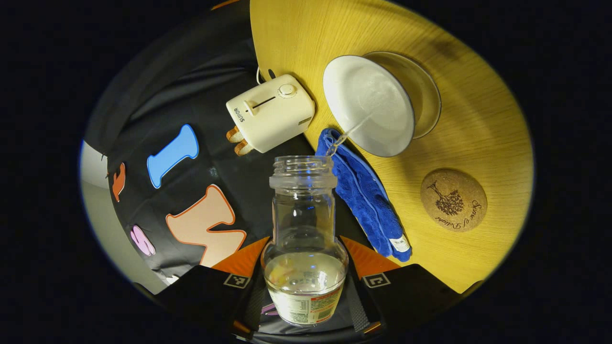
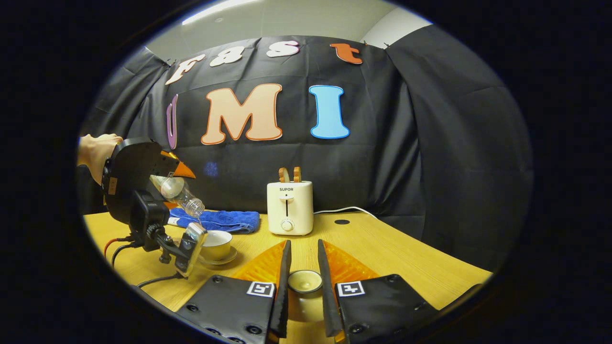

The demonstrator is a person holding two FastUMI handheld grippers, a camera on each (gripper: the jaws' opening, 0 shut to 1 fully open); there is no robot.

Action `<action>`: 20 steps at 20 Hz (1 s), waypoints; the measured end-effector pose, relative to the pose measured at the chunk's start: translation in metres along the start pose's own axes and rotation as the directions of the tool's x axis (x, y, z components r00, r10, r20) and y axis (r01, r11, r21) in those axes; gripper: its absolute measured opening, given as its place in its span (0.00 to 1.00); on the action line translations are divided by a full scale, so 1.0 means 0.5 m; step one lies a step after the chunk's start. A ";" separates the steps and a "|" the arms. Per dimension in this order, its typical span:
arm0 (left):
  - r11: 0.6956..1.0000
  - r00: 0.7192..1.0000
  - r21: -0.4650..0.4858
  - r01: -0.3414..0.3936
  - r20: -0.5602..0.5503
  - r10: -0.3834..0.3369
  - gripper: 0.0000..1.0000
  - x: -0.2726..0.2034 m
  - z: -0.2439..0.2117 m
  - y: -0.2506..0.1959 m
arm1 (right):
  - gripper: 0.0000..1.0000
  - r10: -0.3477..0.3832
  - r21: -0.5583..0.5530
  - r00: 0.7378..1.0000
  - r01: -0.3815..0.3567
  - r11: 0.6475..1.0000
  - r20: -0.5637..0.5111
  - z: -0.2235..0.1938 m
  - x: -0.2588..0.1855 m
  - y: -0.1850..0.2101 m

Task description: Open the teacup lid with one hand, grasp the water bottle and pour water into the teacup with the other hand; after pouring, place the water bottle on the coaster and then close the teacup lid.

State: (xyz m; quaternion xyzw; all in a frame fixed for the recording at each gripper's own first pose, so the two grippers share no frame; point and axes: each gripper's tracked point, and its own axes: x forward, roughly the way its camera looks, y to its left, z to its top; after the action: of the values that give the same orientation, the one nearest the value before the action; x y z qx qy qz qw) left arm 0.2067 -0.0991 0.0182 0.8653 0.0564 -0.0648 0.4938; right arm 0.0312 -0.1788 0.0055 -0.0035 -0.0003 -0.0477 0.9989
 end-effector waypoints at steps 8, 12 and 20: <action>1.000 1.000 -0.005 0.009 0.008 -0.009 0.69 0.002 0.008 -0.001 | 0.34 0.000 0.000 1.000 0.000 1.000 0.000 0.000 -0.001 0.000; 0.976 0.995 -0.199 0.089 0.051 -0.080 0.69 0.012 0.026 -0.040 | 0.34 0.000 0.000 1.000 0.000 1.000 0.000 0.000 0.000 0.001; 0.719 0.975 -0.666 0.200 0.211 -0.076 0.70 -0.008 0.116 -0.080 | 0.33 0.002 0.000 1.000 -0.002 1.000 0.000 -0.001 -0.001 0.001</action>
State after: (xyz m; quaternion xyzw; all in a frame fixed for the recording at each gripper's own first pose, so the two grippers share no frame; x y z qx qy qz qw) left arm 0.1931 -0.1290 -0.0440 0.6076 0.0987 -0.1491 0.7739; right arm 0.0307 -0.1780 0.0053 -0.0036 -0.0003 -0.0469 0.9989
